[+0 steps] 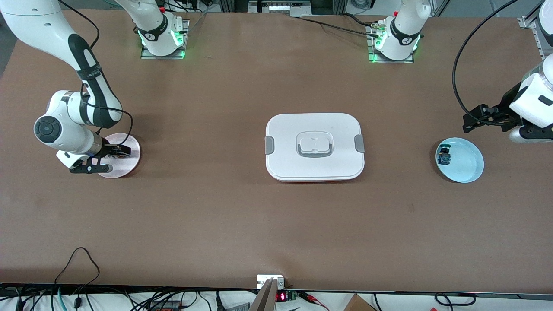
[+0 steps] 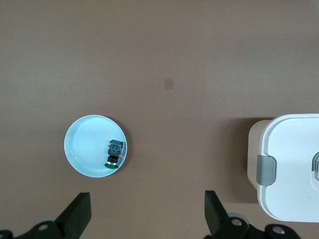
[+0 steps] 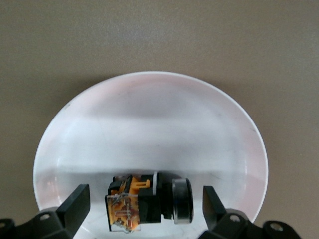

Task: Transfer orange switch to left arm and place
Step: 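Close the right gripper on the orange switch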

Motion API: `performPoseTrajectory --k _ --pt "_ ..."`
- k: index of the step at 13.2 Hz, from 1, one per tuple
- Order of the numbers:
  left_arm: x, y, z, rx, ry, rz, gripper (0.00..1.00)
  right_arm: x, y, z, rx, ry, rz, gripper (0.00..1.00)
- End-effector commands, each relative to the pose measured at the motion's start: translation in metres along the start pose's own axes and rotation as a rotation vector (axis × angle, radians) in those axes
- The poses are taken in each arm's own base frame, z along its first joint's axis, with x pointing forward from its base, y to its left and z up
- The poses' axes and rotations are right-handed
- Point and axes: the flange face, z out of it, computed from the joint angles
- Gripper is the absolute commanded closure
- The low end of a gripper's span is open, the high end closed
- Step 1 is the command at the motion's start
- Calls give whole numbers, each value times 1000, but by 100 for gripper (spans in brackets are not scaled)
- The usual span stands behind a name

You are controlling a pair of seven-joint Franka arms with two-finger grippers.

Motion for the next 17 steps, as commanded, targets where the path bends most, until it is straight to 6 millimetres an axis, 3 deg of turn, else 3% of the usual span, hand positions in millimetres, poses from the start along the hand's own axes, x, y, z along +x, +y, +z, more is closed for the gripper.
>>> performPoseTrajectory --k 1,14,15,17 --pt "2 2 -6 -13 -1 -2 0 -8 -1 6 -2 -12 -29 0" --pt "2 2 -6 -13 -1 -2 0 -15 7 20 6 -34 -71 0" --pt "2 2 -6 -13 -1 -2 0 -14 8 21 5 -28 -72 9" --pt "2 2 -6 -13 -1 -2 0 -16 16 22 8 -27 -87 46"
